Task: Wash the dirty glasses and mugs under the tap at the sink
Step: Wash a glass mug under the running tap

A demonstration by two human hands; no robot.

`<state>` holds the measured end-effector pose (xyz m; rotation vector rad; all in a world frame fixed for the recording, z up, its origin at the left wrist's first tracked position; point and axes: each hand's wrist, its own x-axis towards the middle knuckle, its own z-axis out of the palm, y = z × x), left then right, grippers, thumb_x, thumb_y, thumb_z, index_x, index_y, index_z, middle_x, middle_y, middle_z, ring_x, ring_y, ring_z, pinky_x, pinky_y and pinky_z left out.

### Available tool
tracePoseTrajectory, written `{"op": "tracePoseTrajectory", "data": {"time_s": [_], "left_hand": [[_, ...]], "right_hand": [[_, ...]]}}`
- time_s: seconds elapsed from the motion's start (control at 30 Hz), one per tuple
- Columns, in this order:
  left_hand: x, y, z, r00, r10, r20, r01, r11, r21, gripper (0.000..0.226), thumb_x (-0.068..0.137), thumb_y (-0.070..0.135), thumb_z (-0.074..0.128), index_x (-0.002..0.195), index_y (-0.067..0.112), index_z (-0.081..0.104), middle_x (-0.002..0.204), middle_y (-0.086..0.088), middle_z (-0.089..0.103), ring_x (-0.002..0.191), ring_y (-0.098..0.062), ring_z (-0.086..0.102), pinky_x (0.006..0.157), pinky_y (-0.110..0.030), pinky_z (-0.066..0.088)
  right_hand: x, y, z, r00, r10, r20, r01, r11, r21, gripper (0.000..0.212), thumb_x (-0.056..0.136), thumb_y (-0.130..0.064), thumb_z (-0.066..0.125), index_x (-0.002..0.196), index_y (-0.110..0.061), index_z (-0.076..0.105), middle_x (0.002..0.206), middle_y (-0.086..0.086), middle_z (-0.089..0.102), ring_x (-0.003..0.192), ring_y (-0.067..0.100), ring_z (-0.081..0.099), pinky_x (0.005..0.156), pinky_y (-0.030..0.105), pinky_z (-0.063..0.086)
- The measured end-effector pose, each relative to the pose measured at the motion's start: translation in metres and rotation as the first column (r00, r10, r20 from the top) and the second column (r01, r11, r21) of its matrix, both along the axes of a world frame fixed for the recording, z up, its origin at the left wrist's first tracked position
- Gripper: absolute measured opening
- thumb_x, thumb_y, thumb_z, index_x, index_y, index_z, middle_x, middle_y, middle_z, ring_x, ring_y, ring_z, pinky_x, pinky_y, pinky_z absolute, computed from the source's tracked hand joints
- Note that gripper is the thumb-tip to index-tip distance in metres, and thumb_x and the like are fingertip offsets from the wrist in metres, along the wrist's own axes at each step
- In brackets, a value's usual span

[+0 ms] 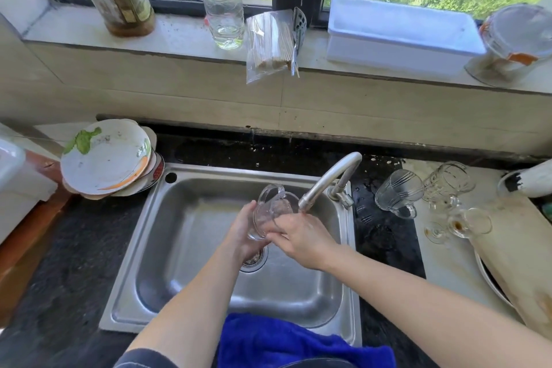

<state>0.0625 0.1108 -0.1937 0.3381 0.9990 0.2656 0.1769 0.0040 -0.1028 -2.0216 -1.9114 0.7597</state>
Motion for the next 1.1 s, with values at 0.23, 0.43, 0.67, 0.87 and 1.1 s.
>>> {"op": "tracePoseTrajectory", "data": {"time_s": [0.23,0.43,0.67,0.87,1.1], "left_hand": [[0.005,0.014,0.006,0.940,-0.241,-0.243,0.246,0.969,-0.009,0.031,0.086,0.041,0.054,0.094,0.012,0.064,0.081,-0.009,0.067,0.074,-0.023,0.060,0.070,-0.032,0.051],[-0.005,0.016,0.005,0.948,-0.226,-0.225,0.209,0.973,-0.095,0.031,0.088,0.032,0.049,0.075,0.008,0.064,0.066,-0.008,0.061,0.053,-0.021,0.058,0.054,-0.024,0.049],[-0.012,0.019,0.003,0.887,-0.333,-0.319,0.308,0.943,-0.129,0.039,0.088,0.041,0.053,0.083,0.005,0.068,0.068,-0.015,0.069,0.054,-0.026,0.066,0.051,-0.029,0.055],[-0.008,0.011,0.006,0.947,-0.307,-0.093,0.299,0.950,-0.095,0.048,0.093,0.047,0.045,0.111,0.006,0.063,0.101,-0.018,0.067,0.088,-0.030,0.063,0.080,-0.039,0.051],[0.004,-0.012,-0.005,0.996,0.082,0.042,-0.078,0.993,-0.085,0.041,0.090,0.042,0.052,0.110,0.007,0.063,0.094,-0.014,0.071,0.087,-0.027,0.066,0.075,-0.036,0.055]], "right_hand": [[0.018,0.002,-0.007,0.958,0.181,0.223,-0.177,0.983,-0.041,0.028,0.093,-0.024,0.052,0.118,-0.014,0.061,0.124,0.002,0.060,0.116,0.024,0.055,0.087,0.038,0.049],[0.033,-0.005,-0.010,0.957,0.208,0.204,-0.205,0.978,-0.034,0.037,0.091,-0.016,0.050,0.127,-0.020,0.058,0.138,-0.001,0.055,0.125,0.023,0.053,0.091,0.042,0.050],[0.037,-0.009,-0.015,0.957,0.265,0.119,-0.265,0.964,-0.015,0.036,0.090,-0.022,0.057,0.125,-0.026,0.063,0.132,-0.004,0.061,0.124,0.015,0.053,0.097,0.035,0.047],[0.023,0.010,-0.015,0.992,0.073,0.107,-0.065,0.995,-0.075,0.029,0.091,-0.047,0.059,0.107,-0.026,0.072,0.102,-0.002,0.070,0.093,0.023,0.065,0.077,0.032,0.046],[-0.005,0.011,-0.010,0.975,-0.209,-0.073,0.202,0.975,-0.093,0.022,0.089,-0.039,0.060,0.100,-0.026,0.073,0.102,-0.003,0.073,0.100,0.021,0.064,0.086,0.036,0.050]]}}
